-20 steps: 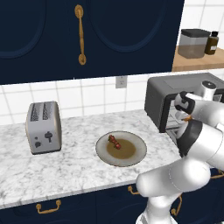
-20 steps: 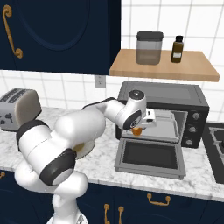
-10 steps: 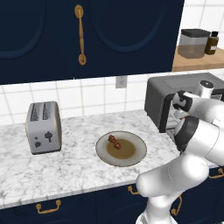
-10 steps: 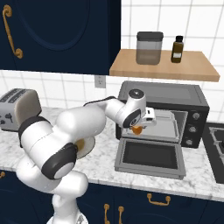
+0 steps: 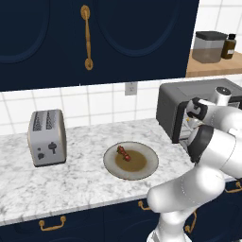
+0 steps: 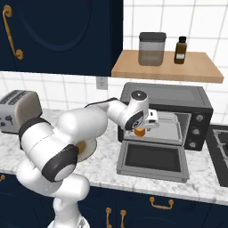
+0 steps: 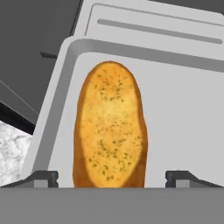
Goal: Pick up the kebab skewer and baguette bread, and place them inside the toaster oven. Close the toaster oven door and start by setting the timer.
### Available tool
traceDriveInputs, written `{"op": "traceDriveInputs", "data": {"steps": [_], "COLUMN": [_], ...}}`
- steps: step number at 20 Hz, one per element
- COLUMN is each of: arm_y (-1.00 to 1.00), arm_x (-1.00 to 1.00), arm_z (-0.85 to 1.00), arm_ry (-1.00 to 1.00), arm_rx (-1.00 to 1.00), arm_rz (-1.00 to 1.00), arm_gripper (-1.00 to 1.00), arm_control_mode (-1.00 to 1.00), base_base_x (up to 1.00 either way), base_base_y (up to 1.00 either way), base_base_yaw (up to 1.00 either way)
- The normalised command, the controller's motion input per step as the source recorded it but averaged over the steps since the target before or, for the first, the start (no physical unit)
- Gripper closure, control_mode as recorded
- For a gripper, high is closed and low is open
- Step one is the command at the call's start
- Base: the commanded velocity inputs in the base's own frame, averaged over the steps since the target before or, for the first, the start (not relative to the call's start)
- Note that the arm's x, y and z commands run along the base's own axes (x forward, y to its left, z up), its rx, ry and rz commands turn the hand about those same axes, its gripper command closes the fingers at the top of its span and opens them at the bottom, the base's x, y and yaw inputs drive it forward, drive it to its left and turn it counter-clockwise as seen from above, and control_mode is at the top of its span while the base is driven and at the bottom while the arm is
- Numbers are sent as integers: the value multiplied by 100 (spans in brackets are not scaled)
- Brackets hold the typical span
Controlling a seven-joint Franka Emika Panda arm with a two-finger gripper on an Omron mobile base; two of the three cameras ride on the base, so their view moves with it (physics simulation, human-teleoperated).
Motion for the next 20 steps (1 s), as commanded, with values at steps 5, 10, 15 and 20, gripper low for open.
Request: {"op": "traceDriveInputs", "data": {"steps": [5,10,15,20], "arm_y": [5,60,100,100], "arm_x": [-60,-100,-94,-57], "arm_z": [22,17,1,0], "arm_ry": [0,0,0,1], "arm_rx": [1,5,0,0], "arm_rz": [0,-6,-8,-8], "arm_gripper": [-100,-100,-100,-100], "arm_control_mode": [-100,-100,-100,-100], "base_base_x": [0,0,0,0], "base_base_y": [0,0,0,0], "base_base_yaw": [0,0,0,0]}}
